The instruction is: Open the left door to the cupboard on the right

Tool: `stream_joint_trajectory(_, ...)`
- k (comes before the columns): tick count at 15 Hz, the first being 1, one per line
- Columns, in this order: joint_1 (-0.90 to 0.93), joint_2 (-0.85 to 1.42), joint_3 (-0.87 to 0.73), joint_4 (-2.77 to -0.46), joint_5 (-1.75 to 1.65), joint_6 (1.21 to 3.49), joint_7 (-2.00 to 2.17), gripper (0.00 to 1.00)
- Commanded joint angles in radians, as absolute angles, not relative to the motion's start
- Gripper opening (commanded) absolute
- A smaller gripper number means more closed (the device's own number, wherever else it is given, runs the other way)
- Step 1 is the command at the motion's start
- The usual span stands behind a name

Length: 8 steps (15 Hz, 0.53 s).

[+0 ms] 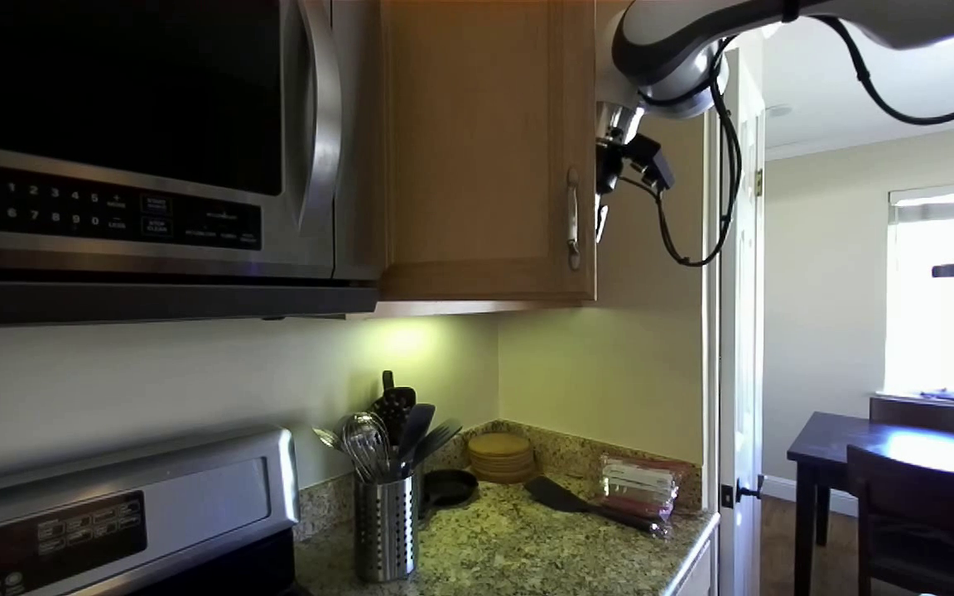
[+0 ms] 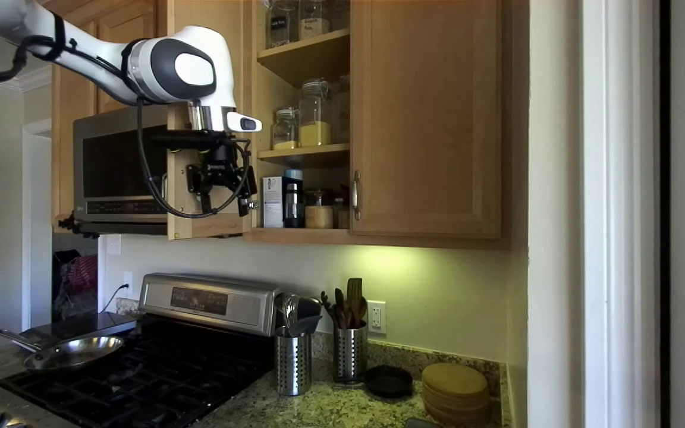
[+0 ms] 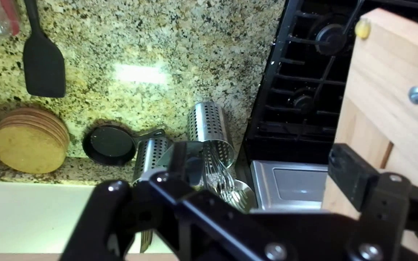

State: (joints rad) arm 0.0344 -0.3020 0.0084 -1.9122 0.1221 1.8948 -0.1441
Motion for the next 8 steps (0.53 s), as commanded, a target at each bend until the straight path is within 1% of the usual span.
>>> stream_joint_trajectory(1,0.080,-0.350,0.014,-1.925,0.161,1.881,-0.218,1.00)
stream_joint_trajectory(8,0.112,-0.346,0.022,-1.920,0.193,1.884,-0.258,1.00)
